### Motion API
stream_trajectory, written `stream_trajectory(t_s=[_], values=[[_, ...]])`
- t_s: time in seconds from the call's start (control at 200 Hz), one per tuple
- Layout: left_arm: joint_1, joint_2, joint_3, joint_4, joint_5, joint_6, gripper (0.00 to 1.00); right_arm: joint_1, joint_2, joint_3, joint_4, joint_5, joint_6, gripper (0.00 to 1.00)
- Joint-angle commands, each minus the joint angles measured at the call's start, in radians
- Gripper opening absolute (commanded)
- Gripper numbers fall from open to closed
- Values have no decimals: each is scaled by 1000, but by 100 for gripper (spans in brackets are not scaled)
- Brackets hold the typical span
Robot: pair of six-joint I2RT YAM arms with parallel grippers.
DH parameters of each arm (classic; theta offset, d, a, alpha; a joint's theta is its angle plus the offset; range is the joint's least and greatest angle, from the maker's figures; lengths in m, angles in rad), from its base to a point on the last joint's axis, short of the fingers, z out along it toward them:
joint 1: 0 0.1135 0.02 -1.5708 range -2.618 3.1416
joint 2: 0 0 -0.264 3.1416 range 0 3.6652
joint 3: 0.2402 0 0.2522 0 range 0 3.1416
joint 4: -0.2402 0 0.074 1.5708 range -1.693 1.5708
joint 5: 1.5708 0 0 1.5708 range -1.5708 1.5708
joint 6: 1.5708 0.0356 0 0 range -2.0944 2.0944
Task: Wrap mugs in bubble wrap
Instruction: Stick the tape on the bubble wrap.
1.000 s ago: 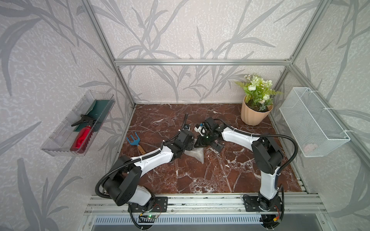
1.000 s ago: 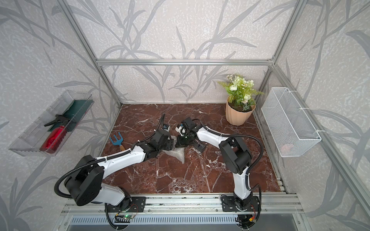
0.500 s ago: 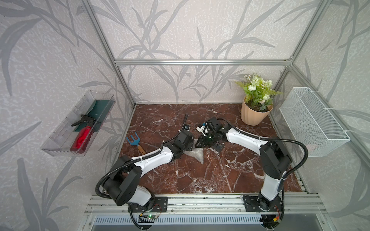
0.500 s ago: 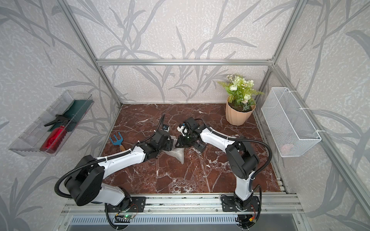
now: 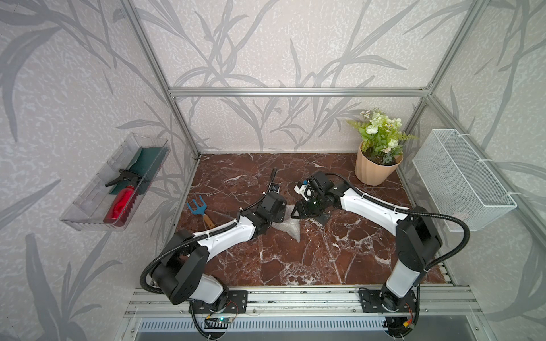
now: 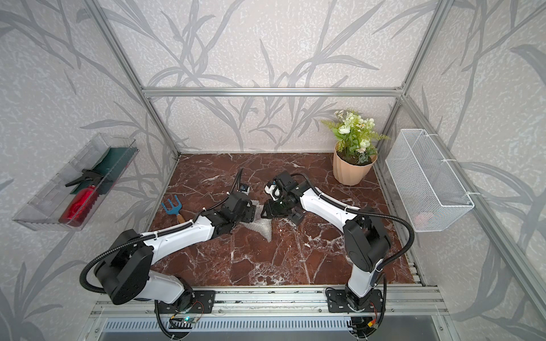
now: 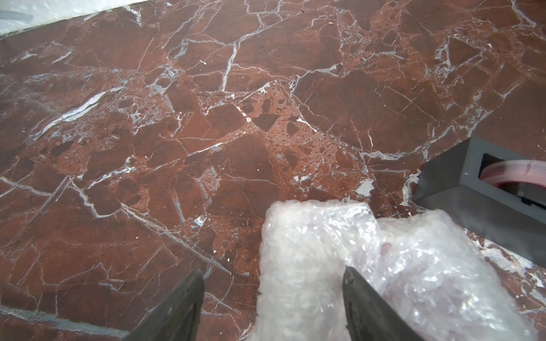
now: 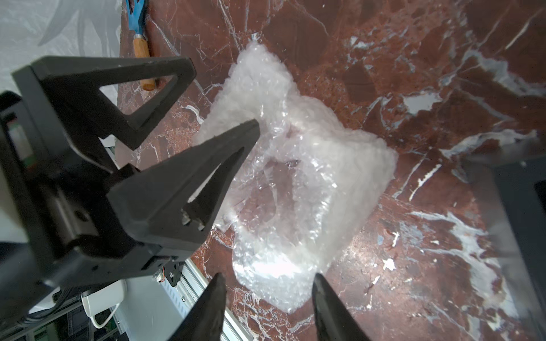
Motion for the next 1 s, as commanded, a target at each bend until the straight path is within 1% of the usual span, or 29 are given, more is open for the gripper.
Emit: stream_trajectory(t_s=[0.0,0.175,0.315,0.405,0.485,0.58,0.72,0.81,0.91,0.995], values=[[-2,-34,-12,-11,-14,-7,73,6,-34,-6,8,-7,5,48],[-2,-30,-15,-6,-7,-8,74,6,26,23,102,-50,37,35],[-1,-19,-14,-4,4,-9,73,12,97,52,169,-69,59,32],[-2,-18,-14,-3,8,-10,74,14,141,68,177,-76,62,29],[-2,-17,-17,-3,9,-10,74,14,167,61,176,-53,58,28],[-1,-17,-19,-3,9,-13,73,14,164,33,181,0,46,26],[-2,-20,-17,-6,14,-15,74,13,155,23,189,-11,50,25],[-2,-43,-6,-24,8,-12,75,13,117,21,188,-33,58,26],[-2,-83,17,-63,-3,-10,79,13,56,35,145,-47,51,29],[-1,-121,30,-97,-22,-18,84,11,7,49,68,-37,23,33]])
